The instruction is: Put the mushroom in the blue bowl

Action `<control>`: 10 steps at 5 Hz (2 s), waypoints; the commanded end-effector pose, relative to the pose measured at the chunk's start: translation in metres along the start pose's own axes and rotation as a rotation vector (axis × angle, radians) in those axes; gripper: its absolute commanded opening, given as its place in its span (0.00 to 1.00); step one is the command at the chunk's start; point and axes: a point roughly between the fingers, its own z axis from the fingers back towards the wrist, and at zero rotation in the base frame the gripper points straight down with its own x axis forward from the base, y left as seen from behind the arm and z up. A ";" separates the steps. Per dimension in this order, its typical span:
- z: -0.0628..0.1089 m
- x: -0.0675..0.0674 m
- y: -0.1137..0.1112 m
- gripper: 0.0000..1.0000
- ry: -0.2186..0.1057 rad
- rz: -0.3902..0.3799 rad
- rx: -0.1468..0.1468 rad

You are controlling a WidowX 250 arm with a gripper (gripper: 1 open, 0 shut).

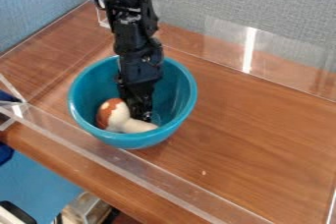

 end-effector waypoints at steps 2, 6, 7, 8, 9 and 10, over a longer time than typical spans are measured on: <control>-0.007 -0.014 -0.014 1.00 0.028 -0.106 -0.038; -0.008 0.003 -0.028 1.00 0.031 -0.236 -0.049; -0.008 0.010 -0.034 1.00 0.030 -0.253 -0.052; 0.007 0.010 -0.031 1.00 0.033 -0.304 -0.052; 0.022 0.010 -0.027 0.00 0.038 -0.355 -0.051; 0.034 0.008 -0.021 0.00 0.047 -0.402 -0.053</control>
